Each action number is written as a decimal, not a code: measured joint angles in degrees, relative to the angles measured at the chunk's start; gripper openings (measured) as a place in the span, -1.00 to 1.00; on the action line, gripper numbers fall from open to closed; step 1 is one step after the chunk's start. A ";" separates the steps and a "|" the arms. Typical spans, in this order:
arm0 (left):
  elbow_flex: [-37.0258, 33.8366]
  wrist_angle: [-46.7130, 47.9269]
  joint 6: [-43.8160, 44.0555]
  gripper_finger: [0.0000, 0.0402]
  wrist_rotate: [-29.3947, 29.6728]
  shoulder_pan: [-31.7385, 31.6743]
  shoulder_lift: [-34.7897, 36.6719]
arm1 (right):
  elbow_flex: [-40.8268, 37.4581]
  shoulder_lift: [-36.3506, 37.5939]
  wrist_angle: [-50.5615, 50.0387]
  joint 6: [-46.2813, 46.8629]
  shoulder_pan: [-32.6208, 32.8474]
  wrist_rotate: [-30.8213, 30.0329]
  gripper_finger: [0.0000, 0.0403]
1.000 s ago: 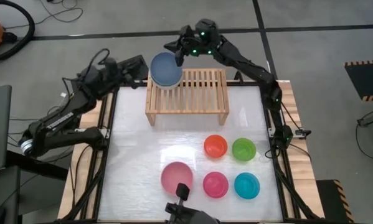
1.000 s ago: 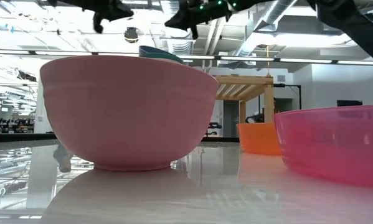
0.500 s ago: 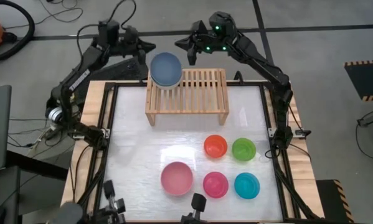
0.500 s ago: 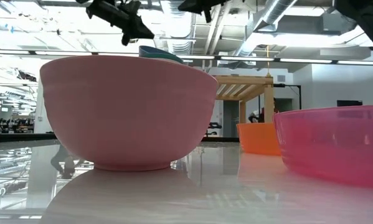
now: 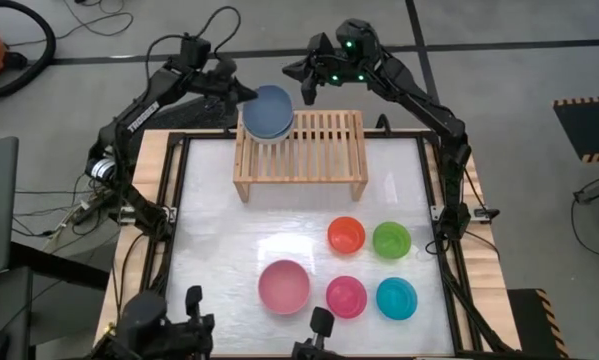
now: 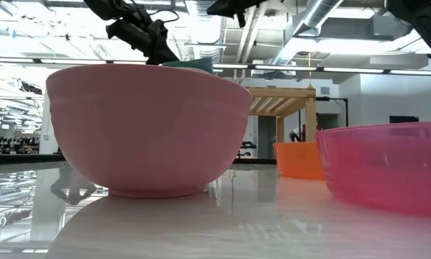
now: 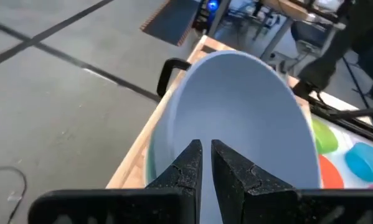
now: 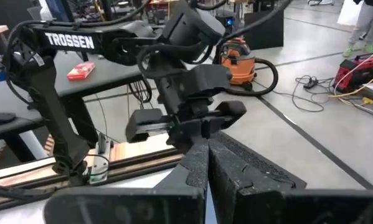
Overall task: Place and stack bowls onto a shelf
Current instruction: Stack the large blue bowl on top of the large green bowl
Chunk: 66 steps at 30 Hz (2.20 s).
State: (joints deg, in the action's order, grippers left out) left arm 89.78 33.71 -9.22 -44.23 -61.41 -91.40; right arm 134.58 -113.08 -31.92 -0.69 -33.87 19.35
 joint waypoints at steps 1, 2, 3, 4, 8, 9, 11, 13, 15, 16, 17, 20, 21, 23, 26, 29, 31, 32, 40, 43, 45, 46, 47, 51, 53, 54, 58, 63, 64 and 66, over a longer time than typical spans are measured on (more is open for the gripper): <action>0.00 0.00 0.73 -0.90 0.08 -0.21 0.37 | 0.00 0.00 -0.01 0.00 -0.01 0.00 -0.84; 0.07 0.07 1.37 -0.90 0.12 -0.42 1.06 | 0.00 0.00 -0.22 -0.14 -0.02 0.00 -0.84; 0.46 0.12 2.19 -0.90 0.02 -0.51 1.75 | 0.00 0.00 -0.78 -1.02 -0.02 0.00 -0.84; 0.89 -0.24 2.93 -0.90 -0.04 -0.52 2.47 | 0.00 -0.21 -1.30 -2.27 -0.02 0.00 -0.84; 2.41 0.05 3.97 -0.90 -0.02 -0.52 4.67 | 0.04 -2.67 -0.50 -4.30 -0.02 0.69 -0.85; 2.65 -0.01 4.04 -0.90 0.02 -0.52 5.46 | 0.04 -3.63 -0.65 -4.20 -0.02 1.65 -0.85; 2.82 -0.15 4.18 -0.90 0.12 -0.52 7.32 | 0.04 -6.09 -0.78 -3.92 -0.02 3.29 -0.87; 2.96 0.14 4.03 -0.90 1.14 -0.52 8.91 | -0.07 -7.99 -1.48 -3.86 -0.37 3.74 -0.88; 2.95 1.06 3.34 -0.90 2.52 -0.52 9.82 | -0.08 -9.77 -1.04 -3.87 -0.62 3.82 -0.88; 2.91 1.56 2.86 -0.90 3.05 -0.52 10.18 | -0.07 -10.44 -0.75 -3.85 -0.66 3.82 -0.88; 2.89 1.96 2.42 -0.90 3.64 -0.52 10.46 | -0.07 -10.96 -1.06 -3.87 -0.84 3.80 -0.88; 2.91 2.67 1.51 -0.90 4.19 -0.50 10.98 | -0.07 -12.47 -0.92 -3.85 -1.56 3.82 -0.87; 2.91 3.34 1.33 -0.90 4.26 -0.52 10.98 | -0.07 -12.83 -1.00 -3.85 -1.61 3.90 -0.87; 2.86 4.77 0.68 -0.90 5.08 -0.52 10.84 | -0.07 -13.00 -1.35 -3.82 -1.73 4.23 -0.88; 2.84 5.67 -1.28 -0.90 5.95 -0.52 10.85 | 0.04 -12.85 -0.36 -3.87 -1.69 4.46 -0.88; 2.84 5.78 -1.78 -0.90 6.15 -0.52 10.74 | 0.02 -11.72 0.28 -3.85 -1.48 4.29 -0.87; 2.49 4.33 -3.52 -0.90 6.65 -0.50 10.43 | 0.02 -10.66 1.86 -3.85 -1.53 3.58 -0.87; 1.98 2.74 -4.34 -0.90 6.99 -0.34 10.12 | 0.03 -10.27 2.58 -3.85 -1.57 3.37 -0.87; 0.00 -8.63 -4.44 -0.90 3.76 0.21 2.15 | 0.00 -9.88 2.18 -2.20 -1.93 2.82 -0.87; -0.02 -10.53 -3.58 -0.90 2.56 0.07 -0.49 | 0.02 -9.84 1.86 -2.19 -1.89 2.86 -0.87; -0.02 -10.52 -3.66 -0.90 2.95 0.07 -1.32 | 0.02 -9.86 1.25 -2.19 -1.88 2.86 -0.87; -0.02 -10.32 -3.78 -0.90 3.34 0.05 -1.51 | 0.02 -9.86 1.12 -2.21 -1.88 2.86 -0.87; -0.02 -10.01 -3.83 -0.90 3.84 -0.06 -1.61 | 0.02 -9.86 1.09 -2.24 -1.88 2.88 -0.87; 0.00 -8.92 -4.86 -0.90 4.93 -0.62 -1.65 | 0.02 -9.86 1.02 -2.34 -2.08 3.06 -0.87; 0.00 -7.44 -5.47 -0.90 4.39 -0.89 -1.65 | 0.02 -9.86 0.92 -2.36 -2.29 3.06 -0.87; 0.00 -6.40 -6.10 -0.90 4.47 -0.92 -1.65 | 0.02 -9.86 0.96 -2.38 -2.31 3.06 -0.87; 0.00 -3.12 -8.29 -0.90 4.68 -0.96 -1.65 | 0.02 -9.86 1.07 -2.67 -2.65 3.13 -0.87; 0.07 -7.11 -7.04 -0.90 4.40 -1.13 -0.84 | 0.02 -9.86 1.08 -2.80 -2.69 3.13 -0.87; 0.32 -8.27 -6.55 -0.90 4.33 -1.34 -0.49 | 0.02 -9.86 1.04 -2.80 -2.67 3.13 -0.87; 0.57 -11.49 -5.04 -0.90 3.63 -1.68 0.01 | 0.02 -9.86 0.88 -2.80 -2.67 3.13 -0.87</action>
State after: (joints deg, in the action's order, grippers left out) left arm 90.35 22.23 -14.26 -40.60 -63.09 -91.39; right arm 134.61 -122.93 -31.04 -3.49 -36.53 22.48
